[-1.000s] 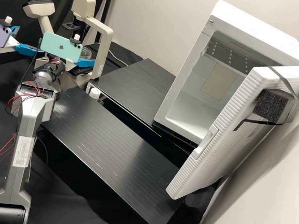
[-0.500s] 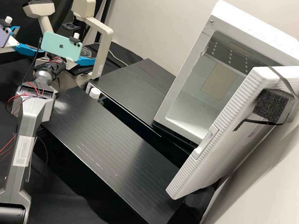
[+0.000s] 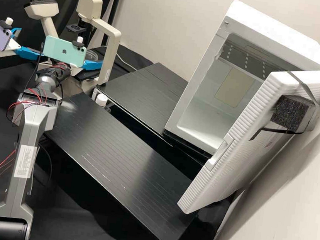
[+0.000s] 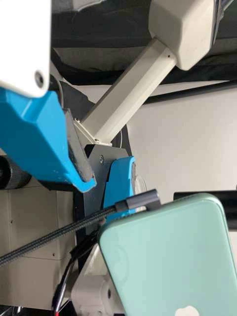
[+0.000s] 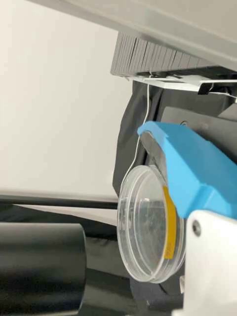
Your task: Move the petri dish to the bench.
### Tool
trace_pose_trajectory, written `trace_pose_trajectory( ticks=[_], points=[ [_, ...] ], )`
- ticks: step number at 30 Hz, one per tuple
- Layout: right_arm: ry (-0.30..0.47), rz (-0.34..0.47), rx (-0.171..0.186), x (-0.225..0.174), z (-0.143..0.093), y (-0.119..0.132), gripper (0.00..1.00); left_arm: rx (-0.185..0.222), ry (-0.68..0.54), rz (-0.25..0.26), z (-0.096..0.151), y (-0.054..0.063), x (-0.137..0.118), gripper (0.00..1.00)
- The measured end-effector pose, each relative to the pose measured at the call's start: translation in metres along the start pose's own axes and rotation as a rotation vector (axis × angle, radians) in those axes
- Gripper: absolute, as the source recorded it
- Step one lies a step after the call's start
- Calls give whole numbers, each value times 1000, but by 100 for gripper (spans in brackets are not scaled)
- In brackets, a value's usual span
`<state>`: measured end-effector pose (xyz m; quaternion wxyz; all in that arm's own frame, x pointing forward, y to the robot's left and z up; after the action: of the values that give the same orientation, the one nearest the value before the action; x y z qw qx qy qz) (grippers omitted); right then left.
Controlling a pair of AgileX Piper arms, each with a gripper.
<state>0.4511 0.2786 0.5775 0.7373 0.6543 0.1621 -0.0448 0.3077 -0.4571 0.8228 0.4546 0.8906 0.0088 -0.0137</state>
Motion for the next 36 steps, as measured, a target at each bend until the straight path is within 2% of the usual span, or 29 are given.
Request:
trace_pose_trajectory(
  ticks=[36],
  points=[
    [5,-16,-4,0,0,-1,0,0,0,0,0,0,0,100]
  ],
)
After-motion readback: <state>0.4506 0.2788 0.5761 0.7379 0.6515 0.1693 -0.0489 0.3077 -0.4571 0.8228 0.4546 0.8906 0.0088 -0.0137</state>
